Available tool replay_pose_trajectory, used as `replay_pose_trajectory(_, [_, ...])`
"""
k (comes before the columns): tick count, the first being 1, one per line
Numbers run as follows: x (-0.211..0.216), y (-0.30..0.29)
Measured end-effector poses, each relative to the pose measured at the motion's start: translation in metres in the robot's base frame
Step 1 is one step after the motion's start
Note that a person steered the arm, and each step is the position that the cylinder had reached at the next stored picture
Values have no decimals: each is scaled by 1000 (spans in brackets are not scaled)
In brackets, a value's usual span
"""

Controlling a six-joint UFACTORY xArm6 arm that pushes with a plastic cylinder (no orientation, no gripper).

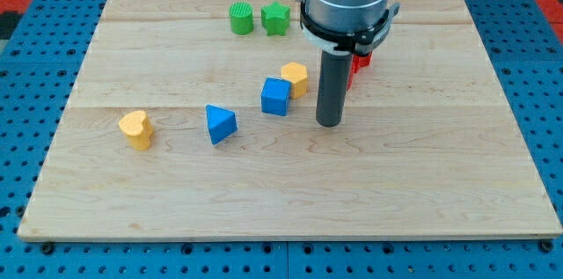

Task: Push the yellow hexagon to the bottom of the green circle

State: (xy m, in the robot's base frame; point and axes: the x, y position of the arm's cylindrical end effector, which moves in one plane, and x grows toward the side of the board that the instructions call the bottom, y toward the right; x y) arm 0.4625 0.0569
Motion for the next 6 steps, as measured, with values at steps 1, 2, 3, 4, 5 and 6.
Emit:
replay_pose_trajectory(1, [-15, -3])
replay_pose_trajectory(2, [-33, -10])
replay_pose_trajectory(3, [-52, -28])
replay_pose_trajectory(4, [-64, -82])
replay_pose_trajectory(5, [-77, -118])
replay_pose_trajectory(6, [-83, -121])
